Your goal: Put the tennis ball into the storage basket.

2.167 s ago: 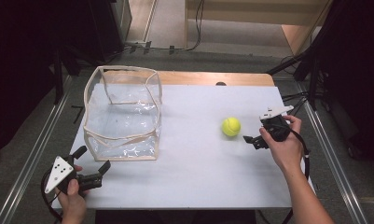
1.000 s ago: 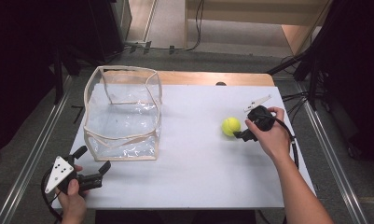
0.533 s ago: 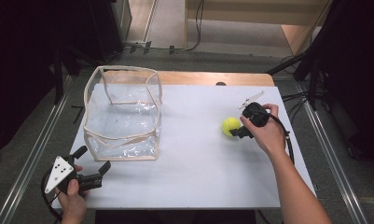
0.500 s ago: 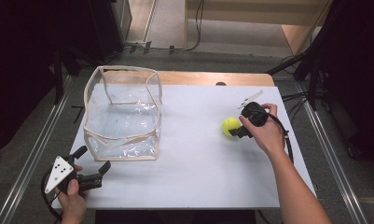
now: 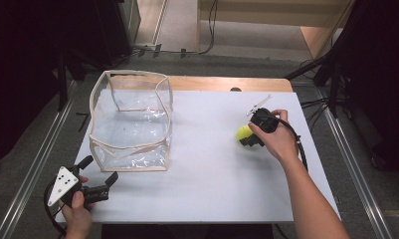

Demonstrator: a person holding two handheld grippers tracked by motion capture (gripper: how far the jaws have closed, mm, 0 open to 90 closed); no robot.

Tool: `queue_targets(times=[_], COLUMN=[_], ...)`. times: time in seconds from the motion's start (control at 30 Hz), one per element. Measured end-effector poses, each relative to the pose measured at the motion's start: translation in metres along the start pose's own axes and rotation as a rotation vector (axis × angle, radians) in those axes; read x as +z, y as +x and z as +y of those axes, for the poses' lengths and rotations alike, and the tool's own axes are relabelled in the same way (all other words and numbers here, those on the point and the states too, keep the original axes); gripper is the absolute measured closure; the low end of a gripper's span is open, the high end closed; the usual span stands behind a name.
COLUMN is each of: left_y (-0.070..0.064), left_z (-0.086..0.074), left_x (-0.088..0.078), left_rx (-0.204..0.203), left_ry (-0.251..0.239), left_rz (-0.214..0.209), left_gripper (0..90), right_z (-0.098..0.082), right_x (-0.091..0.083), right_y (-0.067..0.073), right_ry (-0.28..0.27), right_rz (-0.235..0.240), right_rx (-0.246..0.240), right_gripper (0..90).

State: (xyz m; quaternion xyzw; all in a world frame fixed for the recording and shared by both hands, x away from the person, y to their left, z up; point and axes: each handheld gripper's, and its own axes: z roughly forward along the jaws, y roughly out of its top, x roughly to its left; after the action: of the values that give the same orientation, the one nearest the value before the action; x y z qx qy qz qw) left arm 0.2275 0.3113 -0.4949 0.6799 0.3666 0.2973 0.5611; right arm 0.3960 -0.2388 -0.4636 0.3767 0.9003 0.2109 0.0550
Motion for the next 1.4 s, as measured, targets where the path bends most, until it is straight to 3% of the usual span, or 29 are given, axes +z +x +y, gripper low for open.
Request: queue_targets(times=[0.2, 0.23, 0.43, 0.5, 0.53, 0.77, 1.03, 1.4], left_y=[0.0, 0.0, 0.0, 0.0, 0.0, 0.0, 0.0, 0.0], left_z=[0.0, 0.0, 0.0, 0.0, 0.0, 0.0, 0.0, 0.0], left_x=[0.0, 0.0, 0.0, 0.0, 0.0, 0.0, 0.0, 0.0], left_rx=[0.001, 0.001, 0.0, 0.0, 0.001, 0.001, 0.001, 0.002], left_ry=[0.0, 0.0, -0.001, -0.001, 0.0, 0.0, 0.0, 0.0], left_rz=[0.0, -0.001, -0.002, -0.002, -0.002, 0.0, 0.001, 0.0], left_gripper=[0.0, 0.0, 0.0, 0.0, 0.0, 0.0, 0.0, 0.0], right_z=[0.005, 0.006, 0.008, 0.008, 0.009, 0.008, 0.009, 0.026], right_x=[0.005, 0.007, 0.013, 0.014, 0.016, 0.016, 0.01, -0.003], right_y=[0.001, 0.001, 0.0, 0.0, -0.001, -0.007, -0.007, 0.008], right_ry=[0.039, 0.055, 0.079, 0.082, 0.096, 0.097, 0.07, 0.058], right_rz=[0.01, 0.007, 0.012, 0.014, -0.009, 0.037, 0.04, 0.049], right_rx=[0.011, 0.013, 0.024, 0.026, 0.047, 0.1, 0.085, 0.026], right_gripper=[0.0, 5.0, 6.7, 11.1, 20.1, 23.2, 23.5, 23.5])
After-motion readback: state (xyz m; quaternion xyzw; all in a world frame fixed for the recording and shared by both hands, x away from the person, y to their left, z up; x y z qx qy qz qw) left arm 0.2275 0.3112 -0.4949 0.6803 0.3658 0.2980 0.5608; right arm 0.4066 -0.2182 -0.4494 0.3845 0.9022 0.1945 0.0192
